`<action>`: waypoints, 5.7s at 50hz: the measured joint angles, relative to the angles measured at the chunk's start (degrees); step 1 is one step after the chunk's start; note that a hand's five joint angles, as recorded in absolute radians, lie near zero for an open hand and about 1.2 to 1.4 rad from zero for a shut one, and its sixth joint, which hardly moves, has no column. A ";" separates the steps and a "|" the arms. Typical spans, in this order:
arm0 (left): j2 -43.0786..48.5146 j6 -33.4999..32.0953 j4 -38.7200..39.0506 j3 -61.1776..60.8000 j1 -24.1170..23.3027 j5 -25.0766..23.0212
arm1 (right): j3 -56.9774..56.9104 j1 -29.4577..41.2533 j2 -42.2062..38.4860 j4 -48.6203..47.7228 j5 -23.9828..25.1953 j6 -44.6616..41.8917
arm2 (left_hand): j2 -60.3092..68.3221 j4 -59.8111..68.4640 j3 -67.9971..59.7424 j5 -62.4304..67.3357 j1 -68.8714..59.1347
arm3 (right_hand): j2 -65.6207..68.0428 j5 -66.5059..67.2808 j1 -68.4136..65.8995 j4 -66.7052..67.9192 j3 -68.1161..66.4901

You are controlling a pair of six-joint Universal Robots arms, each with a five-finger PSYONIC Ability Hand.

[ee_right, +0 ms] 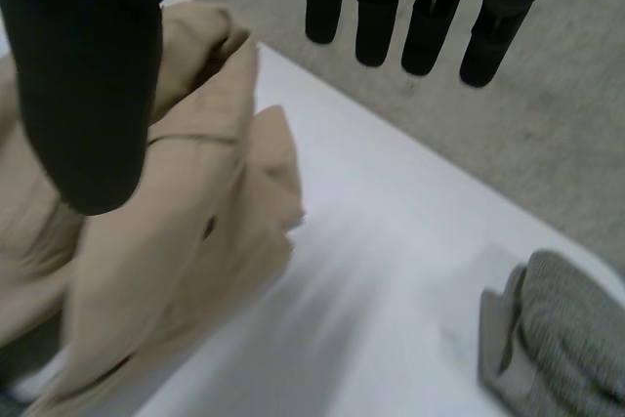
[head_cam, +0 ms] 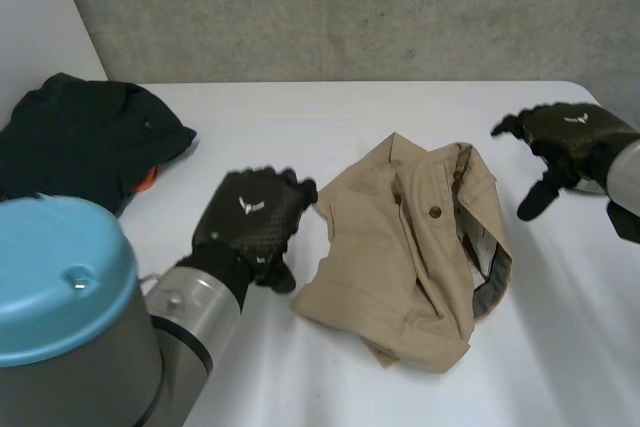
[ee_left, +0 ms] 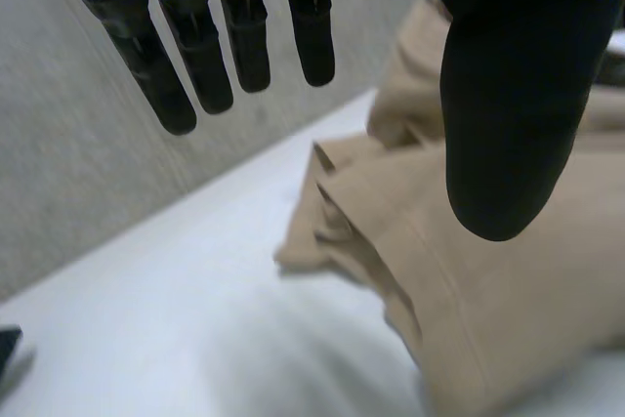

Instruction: Fold the laundry.

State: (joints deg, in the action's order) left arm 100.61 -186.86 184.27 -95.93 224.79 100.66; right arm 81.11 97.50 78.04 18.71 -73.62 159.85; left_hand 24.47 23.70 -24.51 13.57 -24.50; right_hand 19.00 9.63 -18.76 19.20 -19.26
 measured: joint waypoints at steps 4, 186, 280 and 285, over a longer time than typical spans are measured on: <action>4.17 0.01 0.63 -1.29 0.31 -1.91 | 4.27 -2.73 3.93 3.50 3.56 -1.68 | -2.76 -2.40 2.84 -2.56 2.28 | 6.34 6.70 -7.17 6.72 -6.75; 18.39 -17.91 12.01 5.81 18.61 -9.67 | 18.12 20.31 -12.83 -28.73 -10.76 -11.32 | 3.90 3.99 -3.88 3.92 -3.88 | 3.08 5.03 -4.36 4.77 -4.53; 12.87 -21.86 13.10 -7.02 10.09 6.44 | 21.65 18.14 -11.31 -30.63 -7.53 -10.60 | 5.85 6.57 -5.43 6.88 -4.84 | 14.36 11.58 -15.25 13.73 -13.77; 11.73 -21.84 13.07 -8.29 13.16 5.33 | 20.92 18.40 -14.09 -32.96 -7.13 -10.75 | 5.85 6.57 -5.43 6.89 -4.84 | 14.37 12.03 -15.25 13.76 -13.78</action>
State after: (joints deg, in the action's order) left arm 112.34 -208.70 197.35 -104.22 237.95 105.99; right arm 102.03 115.90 63.95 -14.24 -80.75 149.11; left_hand 30.32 30.27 -29.94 20.46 -29.35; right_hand 33.38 21.66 -34.00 32.96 -33.05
